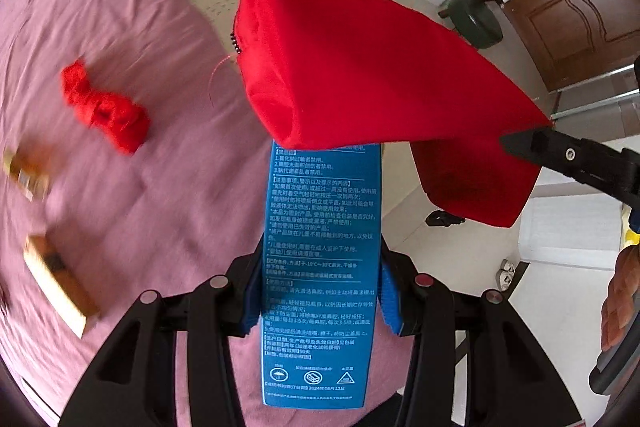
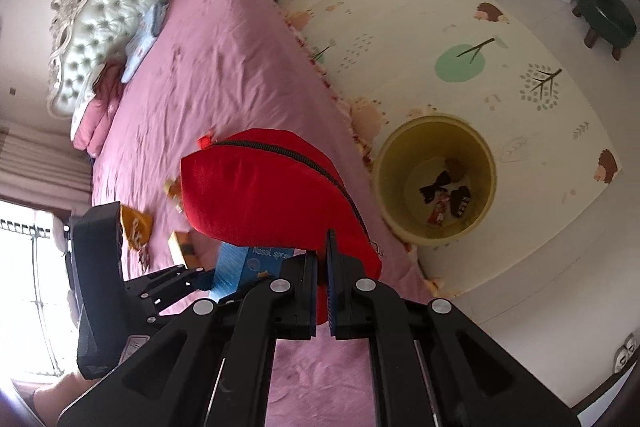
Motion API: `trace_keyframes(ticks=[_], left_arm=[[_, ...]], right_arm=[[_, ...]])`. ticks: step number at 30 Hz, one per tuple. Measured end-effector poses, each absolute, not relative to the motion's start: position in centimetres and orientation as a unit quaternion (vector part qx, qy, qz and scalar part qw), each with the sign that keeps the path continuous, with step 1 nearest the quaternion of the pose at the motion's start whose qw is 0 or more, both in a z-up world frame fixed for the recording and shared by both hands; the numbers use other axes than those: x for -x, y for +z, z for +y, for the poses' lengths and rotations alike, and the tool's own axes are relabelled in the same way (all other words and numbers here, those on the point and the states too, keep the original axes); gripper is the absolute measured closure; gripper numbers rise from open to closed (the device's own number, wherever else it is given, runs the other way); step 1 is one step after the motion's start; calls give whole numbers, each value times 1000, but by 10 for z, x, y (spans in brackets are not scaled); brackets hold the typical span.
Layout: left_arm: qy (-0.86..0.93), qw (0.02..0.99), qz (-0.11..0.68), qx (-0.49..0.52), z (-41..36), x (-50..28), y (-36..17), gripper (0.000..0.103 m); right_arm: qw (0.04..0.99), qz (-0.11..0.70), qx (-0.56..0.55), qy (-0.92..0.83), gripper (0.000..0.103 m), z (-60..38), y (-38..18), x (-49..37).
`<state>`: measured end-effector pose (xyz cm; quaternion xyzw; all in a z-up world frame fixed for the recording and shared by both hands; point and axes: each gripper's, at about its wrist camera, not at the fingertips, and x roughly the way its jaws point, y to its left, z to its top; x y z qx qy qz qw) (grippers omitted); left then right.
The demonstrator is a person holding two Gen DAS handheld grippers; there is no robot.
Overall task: Collect trash
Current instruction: 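Carry the blue box and red pouch over the yellow bin, then open both tools to drop the box and pouch into the bin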
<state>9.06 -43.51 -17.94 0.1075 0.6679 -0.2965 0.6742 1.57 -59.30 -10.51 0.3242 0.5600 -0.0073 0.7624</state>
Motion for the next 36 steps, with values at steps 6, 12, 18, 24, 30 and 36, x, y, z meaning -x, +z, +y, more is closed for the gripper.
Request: trace_keyframes(ticks=[6,12,18,24,30,36], left_arm=[[-296,664,677,-109,-467,-112,-190,56],[-304,652,683,-123,-501,-128,-206,56],[-314,642,687,-129,-528,-136,-220,56],[-316,633,695,-127,-542,-146,-230,56],[-313,632,698,-121,-549,-155,-235,54],[-301,639,700,-106,-547,-169,-233,19]], right_arm=[[759,565,-323,-22,99,-624,-120,-27],[754,569,-327,-29,99,-647,-136,-36],[749,574,-330,-33,98,-666,-147,-45],[741,574,-346,-42,98,-681,-157,-52],[743,575,-340,-41,95,-685,-160,-60],[749,564,-344,-58,66,-696,-155,-66]])
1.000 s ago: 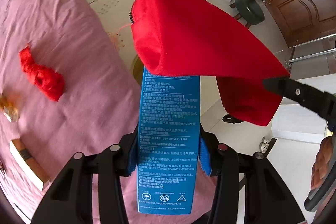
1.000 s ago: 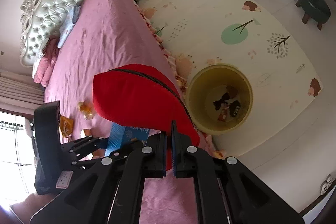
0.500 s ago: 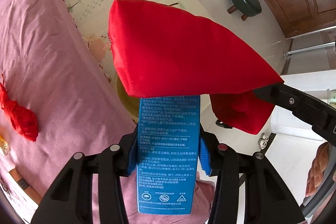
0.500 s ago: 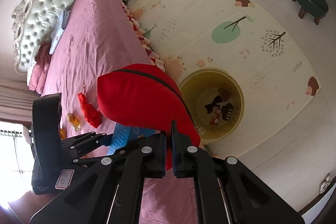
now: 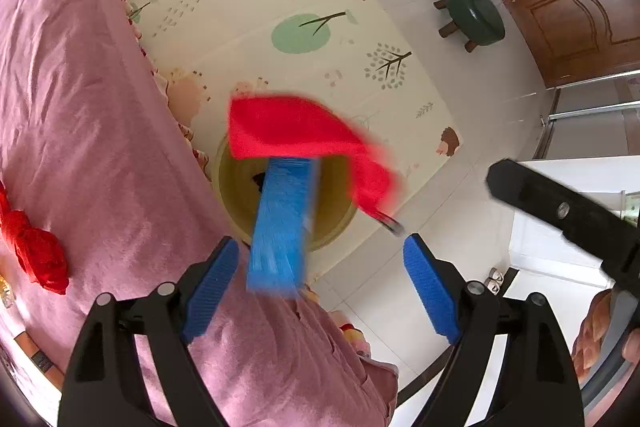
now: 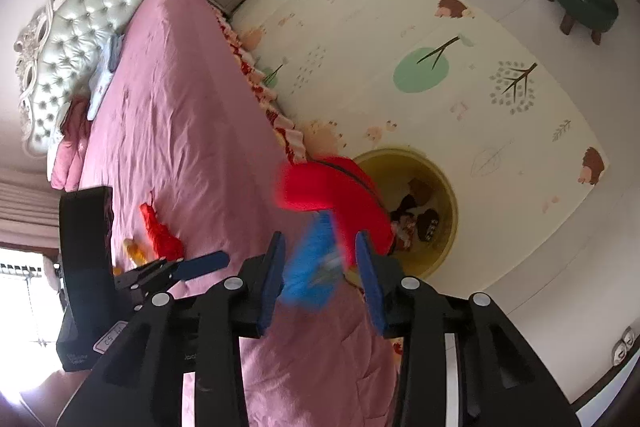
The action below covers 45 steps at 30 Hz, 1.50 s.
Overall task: Collect trash
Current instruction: 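Open both tools to drop the box and pouch into the bin, then move back to the bed and grasp the gold L'Oreal box with the left tool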
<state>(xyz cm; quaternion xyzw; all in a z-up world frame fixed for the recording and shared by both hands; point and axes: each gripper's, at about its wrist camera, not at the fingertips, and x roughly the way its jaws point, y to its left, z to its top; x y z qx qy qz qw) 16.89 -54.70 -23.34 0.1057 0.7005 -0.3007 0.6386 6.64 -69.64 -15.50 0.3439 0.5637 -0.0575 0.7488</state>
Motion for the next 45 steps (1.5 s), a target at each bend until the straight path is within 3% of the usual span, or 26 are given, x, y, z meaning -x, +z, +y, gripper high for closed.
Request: trace_keyframes(ticks=[14,30,45], left_arm=[[-283,660,688,-104,-492,-159,-209,18],[-180,718,672,-17,-326,-151,-173,18],[-49,736,673,56,-189,-156,-196,18]], right_arm=[[758,571,-315,-31,66,-658,-137,-72],[757,600,-246,83,66,-507,-122,-98],[745,626,-166,157,66,-399,-139,-148]])
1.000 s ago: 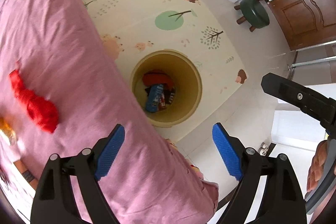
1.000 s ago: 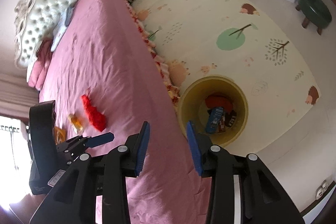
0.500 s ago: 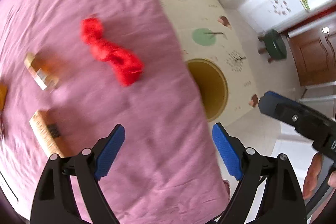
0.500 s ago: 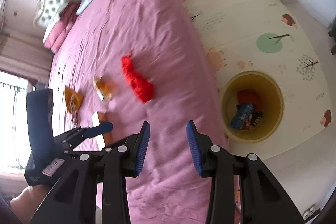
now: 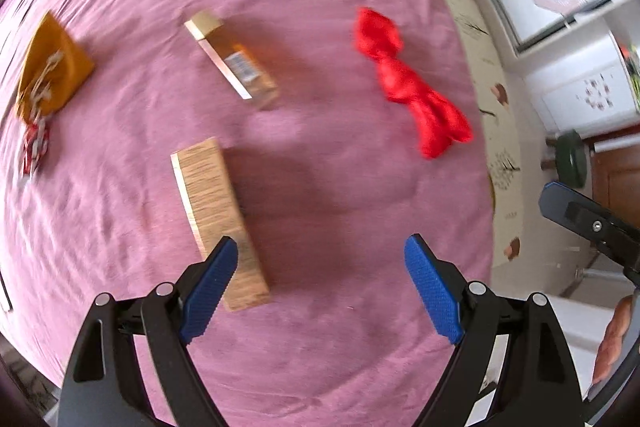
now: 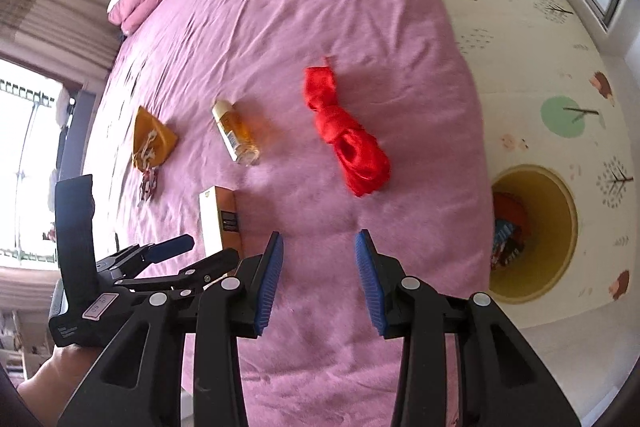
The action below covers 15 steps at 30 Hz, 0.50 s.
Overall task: Collect trash
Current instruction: 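Move back to the bed and grasp the gold L'Oreal box with the left tool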
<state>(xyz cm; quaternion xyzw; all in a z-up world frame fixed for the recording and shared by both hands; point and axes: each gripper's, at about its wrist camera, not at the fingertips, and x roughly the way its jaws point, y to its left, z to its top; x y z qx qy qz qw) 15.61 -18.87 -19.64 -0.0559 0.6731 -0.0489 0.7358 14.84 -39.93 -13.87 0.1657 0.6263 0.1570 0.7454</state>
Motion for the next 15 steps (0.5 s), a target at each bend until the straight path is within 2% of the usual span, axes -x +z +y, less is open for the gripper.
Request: trace_keyframes(ticks=[12,13,15], left_arm=[[9,725,681,99,-138,-161,-236,18],[13,721,685,103,-136,-161,-241,19],[16,713,691,115,-131,-162,-253,27]], right_arm=[[726,648,-138,184,66,-353,-160,-174],[724,650,-135,186,66,-348,-163,-176],[721,654,-132,188,66,-340,-167,-180]])
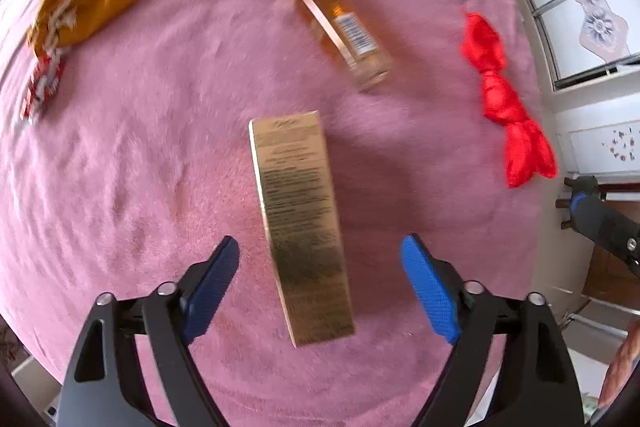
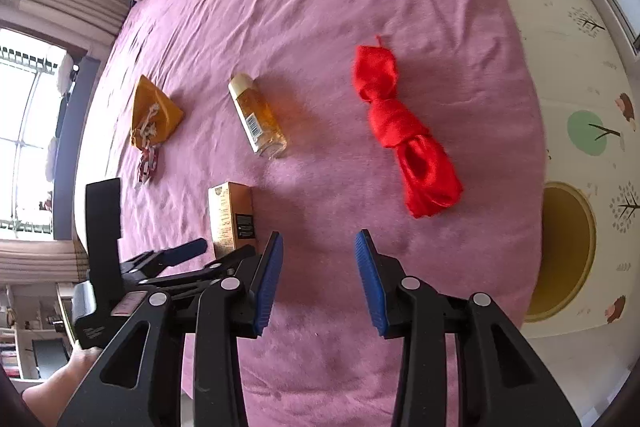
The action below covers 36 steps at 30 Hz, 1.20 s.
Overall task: Collect trash
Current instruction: 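Move back to the bed and grasp the gold L'Oreal box with the left tool, then grasp the amber perfume bottle with the right tool while the left tool holds the box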
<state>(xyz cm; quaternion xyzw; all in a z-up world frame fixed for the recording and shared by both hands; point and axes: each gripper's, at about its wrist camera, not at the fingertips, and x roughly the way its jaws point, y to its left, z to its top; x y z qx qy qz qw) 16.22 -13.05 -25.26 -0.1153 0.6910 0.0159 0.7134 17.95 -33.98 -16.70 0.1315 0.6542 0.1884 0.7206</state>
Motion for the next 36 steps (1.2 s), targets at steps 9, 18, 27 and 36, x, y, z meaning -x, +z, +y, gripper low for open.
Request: trace_keyframes(ticks=[9,18,27,36], left_arm=[[15,698,699,153,-112,-166,-278,62],[21,717,679,157,-63,-197,-269,64],[15,722,670,170,-26,-219,-270,65],[5,717,674,178,-25,-228,-282,66]], right_arm=[[707,668,-113,201,66,-304,-186,-195],[698,676,-95,215,66,-262,-205,-226],[711,668,-45,214,66,-212,-223,-272],[705,678,-3,208,66,-184,-250,-299]])
